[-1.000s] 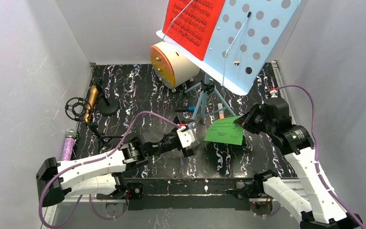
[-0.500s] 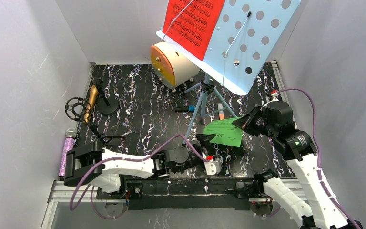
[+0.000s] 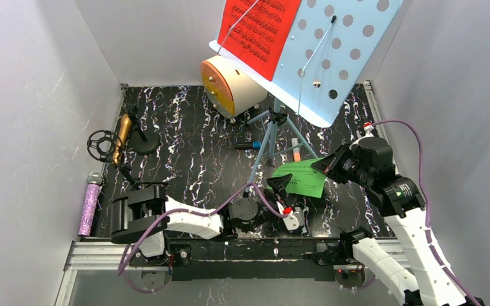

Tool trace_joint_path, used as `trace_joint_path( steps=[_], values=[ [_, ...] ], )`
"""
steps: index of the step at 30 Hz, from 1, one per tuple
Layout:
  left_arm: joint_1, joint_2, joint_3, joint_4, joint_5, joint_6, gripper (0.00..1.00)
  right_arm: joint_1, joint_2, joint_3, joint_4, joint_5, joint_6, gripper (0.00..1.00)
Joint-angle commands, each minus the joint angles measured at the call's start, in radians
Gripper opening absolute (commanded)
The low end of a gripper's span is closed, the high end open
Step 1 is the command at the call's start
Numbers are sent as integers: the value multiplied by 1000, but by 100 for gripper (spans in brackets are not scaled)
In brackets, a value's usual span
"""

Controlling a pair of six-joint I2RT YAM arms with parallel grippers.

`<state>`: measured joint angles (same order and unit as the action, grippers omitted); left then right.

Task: Pack up the instrument practice props
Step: Place the sheet music at the center of the board.

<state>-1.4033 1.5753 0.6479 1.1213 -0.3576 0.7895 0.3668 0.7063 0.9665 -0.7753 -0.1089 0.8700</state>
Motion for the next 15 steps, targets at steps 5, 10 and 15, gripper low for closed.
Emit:
trace_joint_path(
  steps=[5,10,15],
  values=[
    [-6,71,51,130,-35,47,49,-4,-7,6,24,-10,12,1],
    [-6,69,55,136,-47,54,31,-4,-15,0,13,7,9,1],
    [-6,57,46,135,-53,55,18,-3,-21,-10,19,12,11,2]
  ],
)
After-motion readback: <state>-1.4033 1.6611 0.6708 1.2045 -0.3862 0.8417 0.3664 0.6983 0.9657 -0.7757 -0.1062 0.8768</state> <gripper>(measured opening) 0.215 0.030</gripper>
